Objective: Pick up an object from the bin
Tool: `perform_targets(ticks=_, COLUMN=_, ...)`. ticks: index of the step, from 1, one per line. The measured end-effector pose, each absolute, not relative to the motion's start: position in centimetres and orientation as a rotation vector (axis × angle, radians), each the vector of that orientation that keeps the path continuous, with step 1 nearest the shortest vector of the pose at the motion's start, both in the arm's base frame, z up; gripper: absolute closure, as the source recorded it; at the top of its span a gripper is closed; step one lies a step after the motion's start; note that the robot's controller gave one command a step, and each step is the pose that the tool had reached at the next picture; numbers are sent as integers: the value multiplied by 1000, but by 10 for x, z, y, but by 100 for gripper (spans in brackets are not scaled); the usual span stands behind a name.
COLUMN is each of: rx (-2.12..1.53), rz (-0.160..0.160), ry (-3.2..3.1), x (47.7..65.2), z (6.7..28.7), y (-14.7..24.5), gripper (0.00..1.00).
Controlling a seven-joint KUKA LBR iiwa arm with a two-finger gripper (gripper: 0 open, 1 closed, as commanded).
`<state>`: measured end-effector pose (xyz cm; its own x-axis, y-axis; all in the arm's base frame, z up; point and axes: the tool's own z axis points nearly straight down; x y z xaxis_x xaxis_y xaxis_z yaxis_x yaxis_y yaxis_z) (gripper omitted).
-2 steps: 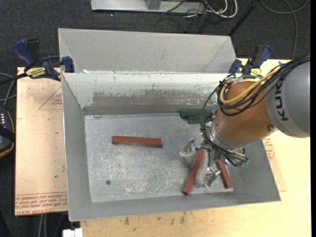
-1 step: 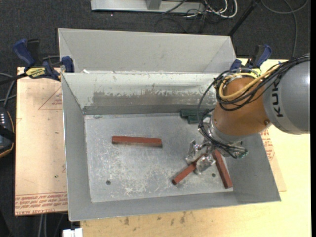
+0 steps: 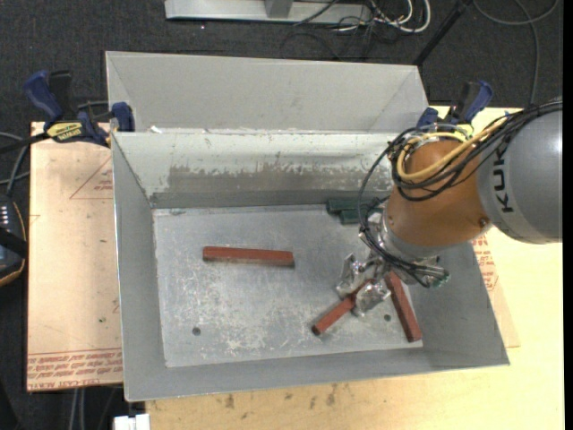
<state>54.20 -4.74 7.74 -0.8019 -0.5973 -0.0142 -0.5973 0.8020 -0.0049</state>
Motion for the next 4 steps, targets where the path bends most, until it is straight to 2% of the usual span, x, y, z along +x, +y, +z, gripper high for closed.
perform_targets(ticks=2, rx=-987, rz=3, ry=2976, x=540, z=83, y=-47, gripper=100)
perform_targets(ticks=4, rx=-984, rz=0, ry=2979, x=541, z=116, y=-47, gripper=100)
